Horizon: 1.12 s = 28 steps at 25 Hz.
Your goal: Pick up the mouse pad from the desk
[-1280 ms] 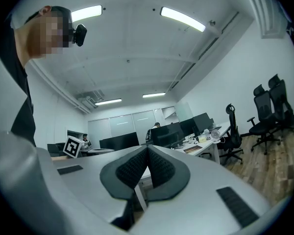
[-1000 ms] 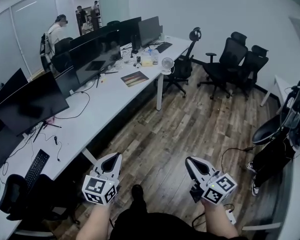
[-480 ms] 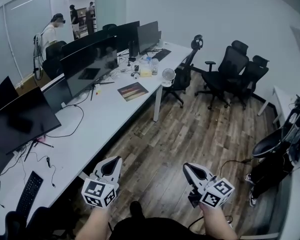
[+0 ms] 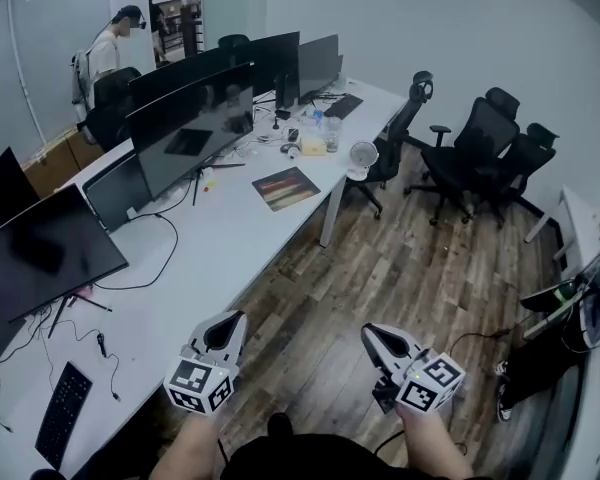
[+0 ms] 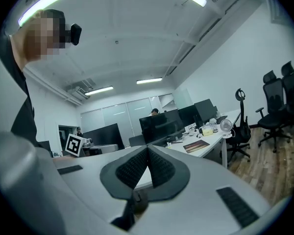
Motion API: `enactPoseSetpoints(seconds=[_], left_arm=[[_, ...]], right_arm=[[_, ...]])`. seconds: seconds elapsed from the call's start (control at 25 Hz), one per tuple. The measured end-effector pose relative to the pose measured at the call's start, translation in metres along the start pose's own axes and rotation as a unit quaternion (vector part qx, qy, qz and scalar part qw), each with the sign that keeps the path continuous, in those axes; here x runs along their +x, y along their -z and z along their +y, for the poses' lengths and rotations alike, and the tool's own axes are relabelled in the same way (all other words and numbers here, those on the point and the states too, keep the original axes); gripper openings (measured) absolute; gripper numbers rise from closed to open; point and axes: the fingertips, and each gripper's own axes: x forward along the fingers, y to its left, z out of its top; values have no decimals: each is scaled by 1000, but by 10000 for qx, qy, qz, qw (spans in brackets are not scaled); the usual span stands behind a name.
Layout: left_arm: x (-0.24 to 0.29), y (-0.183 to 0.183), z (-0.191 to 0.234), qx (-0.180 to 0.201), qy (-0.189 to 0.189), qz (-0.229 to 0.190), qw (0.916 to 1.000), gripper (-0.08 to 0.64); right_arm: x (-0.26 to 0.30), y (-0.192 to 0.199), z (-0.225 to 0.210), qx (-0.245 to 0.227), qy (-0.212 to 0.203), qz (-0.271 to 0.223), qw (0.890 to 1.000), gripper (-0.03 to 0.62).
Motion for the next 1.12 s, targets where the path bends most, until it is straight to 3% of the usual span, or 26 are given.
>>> enactPoseSetpoints(seconds=[0.28, 0.52, 0.72, 0.96, 1.12], left_arm=[[6, 0, 48, -84, -68, -28, 9999, 9], [14, 4, 62, -224, -26, -63, 9997, 9], [27, 7, 74, -266, -89, -21, 9996, 9], [54, 15, 97, -282, -272, 109, 9992, 9], [92, 20, 110, -322, -366, 260, 9985, 9]], right_arm=[[45, -3, 4, -56, -26, 46, 10000, 5], [58, -4, -9, -76, 124, 144, 9998, 5], [84, -4, -20, -62, -18, 221, 9997, 5], [121, 0, -44, 12, -270, 329, 9991, 5], [143, -4, -83, 142, -331, 346, 9988, 5]])
